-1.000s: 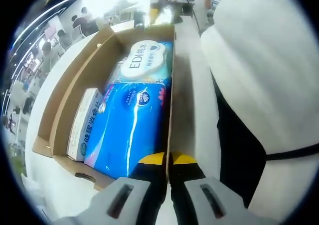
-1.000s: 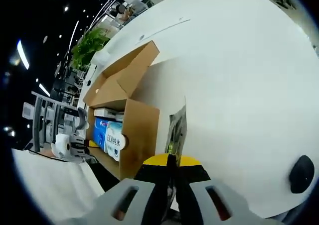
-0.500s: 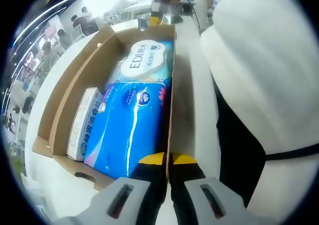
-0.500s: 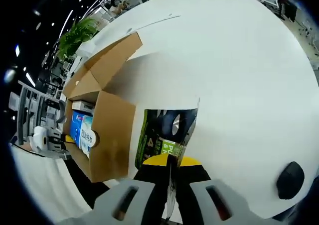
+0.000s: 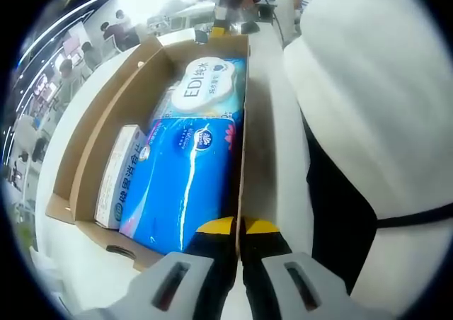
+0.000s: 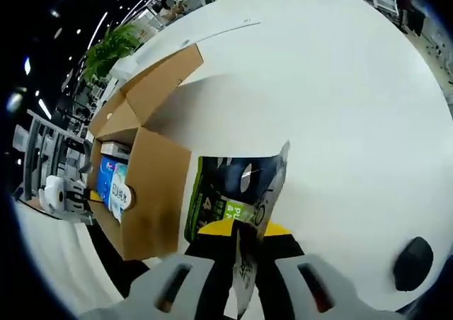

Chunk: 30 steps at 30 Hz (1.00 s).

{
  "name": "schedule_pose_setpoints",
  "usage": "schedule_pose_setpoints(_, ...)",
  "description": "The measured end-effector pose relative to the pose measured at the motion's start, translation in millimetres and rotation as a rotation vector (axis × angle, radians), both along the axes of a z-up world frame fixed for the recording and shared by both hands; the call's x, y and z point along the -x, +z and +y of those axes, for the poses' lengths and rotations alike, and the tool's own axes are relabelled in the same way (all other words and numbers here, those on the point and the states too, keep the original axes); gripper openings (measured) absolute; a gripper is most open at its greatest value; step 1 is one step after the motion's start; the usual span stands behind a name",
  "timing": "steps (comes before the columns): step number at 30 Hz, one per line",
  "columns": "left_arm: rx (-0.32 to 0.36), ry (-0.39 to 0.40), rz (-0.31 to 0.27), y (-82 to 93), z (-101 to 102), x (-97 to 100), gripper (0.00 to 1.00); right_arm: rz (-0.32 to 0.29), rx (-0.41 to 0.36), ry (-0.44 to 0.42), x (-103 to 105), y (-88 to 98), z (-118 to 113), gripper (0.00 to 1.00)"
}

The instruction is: Operate the shoe box by opening the lid, removing the specified soft item, and placing it in the target area until the item is outside and the box remains undamaged.

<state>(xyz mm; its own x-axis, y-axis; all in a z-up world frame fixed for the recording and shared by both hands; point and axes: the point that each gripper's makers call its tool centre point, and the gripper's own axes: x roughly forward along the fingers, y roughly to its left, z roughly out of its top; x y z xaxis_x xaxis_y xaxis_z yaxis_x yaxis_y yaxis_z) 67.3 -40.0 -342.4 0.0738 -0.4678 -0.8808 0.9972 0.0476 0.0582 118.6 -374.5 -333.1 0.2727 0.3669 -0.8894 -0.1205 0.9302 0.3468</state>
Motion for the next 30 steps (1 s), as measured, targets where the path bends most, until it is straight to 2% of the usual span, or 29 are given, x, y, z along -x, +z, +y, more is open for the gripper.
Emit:
schedule_pose_setpoints(6, 0.0, 0.0, 0.0, -0.3, 0.3, -0.1, 0.02, -0.007, -0.018, -0.041, 1.8, 0.0, -9.2, 0.13)
schedule_pose_setpoints(15, -0.001, -0.001, 0.002, -0.9, 0.6, -0.2, 0.02, -0.024, -0.055, -0.132, 3.4, 2.9, -23.3, 0.14)
schedule_pose_setpoints(18, -0.002, 0.0, 0.003, -0.7, 0.6, -0.2, 0.02, -0.065, -0.052, -0.187, -1.2, 8.8, -31.6, 0.13)
schedule_pose_setpoints(23, -0.002, 0.001, 0.003, -0.1, 0.4, -0.1, 0.02, -0.121, -0.027, -0.227, -6.7, 16.8, -36.3, 0.13)
schedule_pose_setpoints(26, -0.001, 0.001, 0.002, -0.1, 0.3, -0.2, 0.02, -0.212, 0.052, -0.236, -15.9, 26.0, -44.7, 0.13)
schedule_pose_setpoints(28, -0.002, 0.002, 0.002, -0.4, 0.3, -0.2, 0.02, -0.25, 0.1, -0.246, -19.1, 30.5, -51.0, 0.12)
schedule_pose_setpoints(30, -0.002, 0.002, 0.003, -0.7, 0.3, -0.2, 0.02, -0.281, 0.105, -0.247, -21.3, 36.4, -49.9, 0.12)
